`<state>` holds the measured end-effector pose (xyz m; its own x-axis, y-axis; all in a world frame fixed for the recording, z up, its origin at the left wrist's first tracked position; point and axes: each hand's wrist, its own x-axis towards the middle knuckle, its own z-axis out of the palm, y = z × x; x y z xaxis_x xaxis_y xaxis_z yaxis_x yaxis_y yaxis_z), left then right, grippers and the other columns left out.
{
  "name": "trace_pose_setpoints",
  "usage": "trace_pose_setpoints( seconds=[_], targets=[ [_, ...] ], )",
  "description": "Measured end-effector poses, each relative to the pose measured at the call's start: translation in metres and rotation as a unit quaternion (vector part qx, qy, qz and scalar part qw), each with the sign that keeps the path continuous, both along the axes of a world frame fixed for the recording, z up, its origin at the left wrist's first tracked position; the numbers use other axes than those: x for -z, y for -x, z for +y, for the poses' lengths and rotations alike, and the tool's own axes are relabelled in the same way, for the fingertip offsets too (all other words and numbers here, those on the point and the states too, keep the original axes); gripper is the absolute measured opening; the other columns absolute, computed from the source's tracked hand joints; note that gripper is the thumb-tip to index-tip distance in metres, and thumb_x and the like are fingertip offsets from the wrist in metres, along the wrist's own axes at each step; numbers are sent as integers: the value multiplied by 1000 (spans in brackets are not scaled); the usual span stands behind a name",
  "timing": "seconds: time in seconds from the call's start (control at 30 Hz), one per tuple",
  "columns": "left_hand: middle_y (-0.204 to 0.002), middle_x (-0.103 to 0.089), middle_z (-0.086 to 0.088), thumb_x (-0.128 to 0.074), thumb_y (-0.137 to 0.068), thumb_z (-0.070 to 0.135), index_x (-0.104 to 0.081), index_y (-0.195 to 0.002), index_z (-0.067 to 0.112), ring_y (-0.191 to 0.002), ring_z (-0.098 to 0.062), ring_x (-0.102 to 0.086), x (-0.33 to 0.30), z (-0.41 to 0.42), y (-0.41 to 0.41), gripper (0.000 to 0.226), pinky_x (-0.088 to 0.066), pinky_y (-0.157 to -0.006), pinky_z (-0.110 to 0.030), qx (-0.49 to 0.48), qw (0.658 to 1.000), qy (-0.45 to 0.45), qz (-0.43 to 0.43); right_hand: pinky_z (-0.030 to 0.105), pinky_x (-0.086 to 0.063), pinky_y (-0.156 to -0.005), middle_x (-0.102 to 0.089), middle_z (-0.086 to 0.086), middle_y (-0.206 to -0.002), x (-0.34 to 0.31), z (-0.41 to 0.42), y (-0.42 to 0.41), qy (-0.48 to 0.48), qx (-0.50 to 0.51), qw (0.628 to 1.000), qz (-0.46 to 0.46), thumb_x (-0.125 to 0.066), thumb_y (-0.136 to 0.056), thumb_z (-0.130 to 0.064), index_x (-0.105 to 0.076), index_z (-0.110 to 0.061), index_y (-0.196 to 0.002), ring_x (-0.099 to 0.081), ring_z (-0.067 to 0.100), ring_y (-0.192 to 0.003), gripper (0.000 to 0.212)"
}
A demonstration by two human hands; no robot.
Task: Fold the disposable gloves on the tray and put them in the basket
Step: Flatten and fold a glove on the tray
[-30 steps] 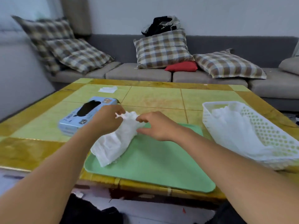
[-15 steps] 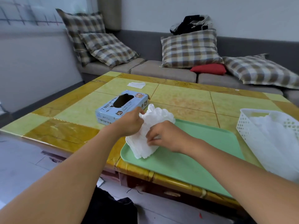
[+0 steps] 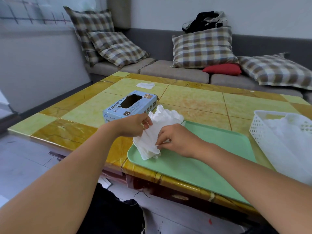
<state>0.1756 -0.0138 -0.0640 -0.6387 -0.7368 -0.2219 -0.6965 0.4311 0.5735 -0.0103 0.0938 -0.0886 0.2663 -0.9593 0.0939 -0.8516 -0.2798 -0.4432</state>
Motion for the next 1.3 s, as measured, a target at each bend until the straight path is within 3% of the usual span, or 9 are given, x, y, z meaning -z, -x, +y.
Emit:
trace_pose_setpoints(
  seconds=[0.2, 0.4, 0.5, 0.63, 0.77, 0.87, 1.0, 1.1, 1.3],
  targets=[
    [-119, -48, 11, -57, -81, -8, -44, -128, 34, -120, -16, -51, 4, 0, -9, 64, -52, -96, -38, 21, 999, -5, -24, 16, -49, -80, -77, -10, -95, -4, 14, 33, -87, -8, 993, -80, -70, -95, -16, -81, -15, -100, -66, -2, -84, 12],
    [-119, -46, 10, -78, -76, 0, -39, -131, 39, -118, -15, -51, 2, 2, -3, 79, -50, -96, -36, 46, 998, 6, -40, 38, -56, -95, -74, 13, -111, -14, 27, 57, -186, 22, 960, -209, -57, -104, -15, -75, -13, -114, -68, 19, -97, 21],
    [-124, -45, 6, -79, -75, 3, -33, -135, 43, -121, -20, -49, -1, 3, -1, 86, -50, -96, -38, 60, 995, 13, -73, 43, -56, -98, -74, 14, -115, -25, 33, 65, -218, 53, 919, -324, -54, -104, -14, -70, -6, -122, -70, 31, -104, 25],
    [-140, -34, 1, -79, -65, 24, -15, -146, 50, -128, -25, -43, -13, 3, 1, 106, -47, -103, -49, 83, 988, 65, -116, 37, -60, -78, -74, 11, -98, -47, 37, 79, -177, 114, 820, -532, -48, -104, -12, -70, -8, -115, -71, 22, -82, 25],
    [-147, -47, 15, -80, -63, 67, -50, -138, 41, -136, -13, -45, -33, 28, 28, 84, -38, -114, -42, 126, 981, -82, 124, 37, -58, -75, -73, 10, -92, -51, 45, 87, -213, 117, 763, -599, -45, -103, -15, -70, -9, -111, -70, 21, -78, 27],
    [-120, -72, -3, -75, -85, 48, -67, -121, 19, -114, -18, -67, -35, 47, 58, 46, -51, -94, -31, 138, 950, -168, 225, 35, -58, -73, -72, 8, -93, -52, 50, 91, -205, 133, 756, -608, -43, -105, -17, -67, -9, -114, -69, 19, -78, 27],
    [-93, -75, -5, -72, -92, 19, -68, -107, 8, -86, -16, -69, -33, 45, 82, 19, -56, -72, -27, 22, 926, -195, 322, 32, -58, -64, -70, 4, -87, -56, 56, 100, -170, 158, 745, -626, -47, -103, -20, -64, -10, -117, -68, 17, -72, 24],
    [-82, -73, -4, -75, -88, 8, -69, -92, 10, -73, -17, -66, -33, 44, 92, 7, -55, -62, -25, -33, 912, -148, 380, 33, -58, -68, -71, 3, -92, -59, 60, 100, -155, 134, 758, -619, -59, -96, -30, -69, -14, -111, -68, 18, -76, 24],
    [-77, -73, -5, -81, -84, 18, -75, -87, 12, -66, -15, -64, -33, 29, 88, 9, -57, -68, -29, -216, 875, -31, 432, 35, -61, -77, -75, 8, -97, -54, 51, 87, -87, 139, 783, -600, -70, -82, -24, -75, -10, -102, -69, 22, -80, 25]
  ],
)
